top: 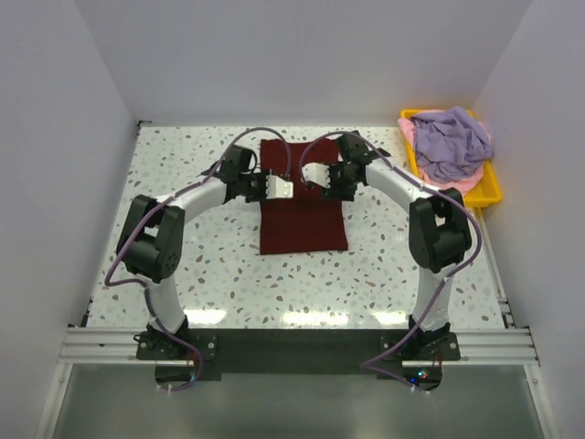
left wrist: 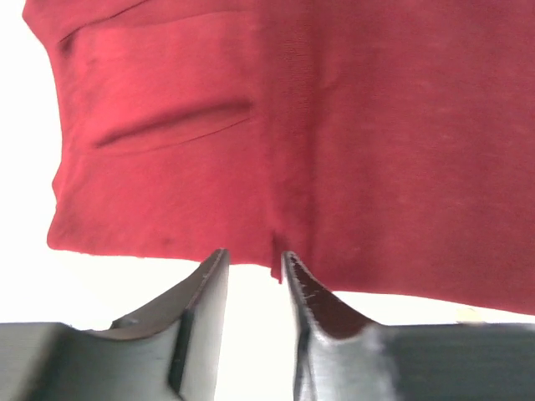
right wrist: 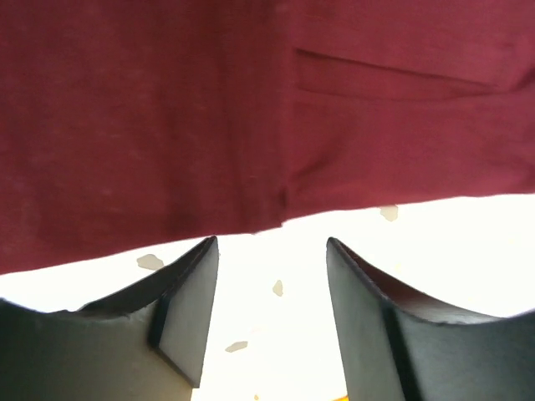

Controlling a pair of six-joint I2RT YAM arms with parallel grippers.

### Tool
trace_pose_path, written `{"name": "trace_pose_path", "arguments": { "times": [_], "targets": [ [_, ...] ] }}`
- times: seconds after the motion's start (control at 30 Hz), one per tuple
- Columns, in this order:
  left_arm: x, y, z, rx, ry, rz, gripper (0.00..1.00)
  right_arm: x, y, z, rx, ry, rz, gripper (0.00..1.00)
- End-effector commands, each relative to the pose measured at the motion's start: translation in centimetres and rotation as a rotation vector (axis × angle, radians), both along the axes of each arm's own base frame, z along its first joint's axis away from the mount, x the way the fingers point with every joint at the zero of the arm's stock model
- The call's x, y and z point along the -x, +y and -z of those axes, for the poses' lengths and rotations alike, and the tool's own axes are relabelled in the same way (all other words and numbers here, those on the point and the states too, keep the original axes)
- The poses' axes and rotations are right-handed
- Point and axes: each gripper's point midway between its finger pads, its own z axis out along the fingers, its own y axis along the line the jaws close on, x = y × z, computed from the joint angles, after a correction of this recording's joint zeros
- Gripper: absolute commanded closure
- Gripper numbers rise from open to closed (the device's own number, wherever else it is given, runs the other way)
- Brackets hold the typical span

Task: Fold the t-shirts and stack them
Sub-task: Fold the tshirt

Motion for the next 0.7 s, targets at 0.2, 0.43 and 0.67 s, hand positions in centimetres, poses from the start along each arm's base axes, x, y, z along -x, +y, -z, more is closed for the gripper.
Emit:
{"name": "trace_pose_path", "arguments": {
  "times": [0.2, 0.43, 0.67],
  "targets": [
    [3.1, 2.0, -7.1, 0.167, 0.002, -0.082, 0.57, 5.2, -0.9, -7.5, -0.116, 0.023, 0.026, 0.42],
    [12.5, 0.0, -3.1, 0.128, 0.152, 0.031, 0.55, 13.1, 0.5, -3.8, -0.076, 0.126, -0.060, 0.51],
    [16.1, -0.6, 0.1, 0.084, 0.219, 0.052, 0.53, 15.4, 1.2, 0.7, -0.027, 0.177, -0.076, 0.61]
  ]
}}
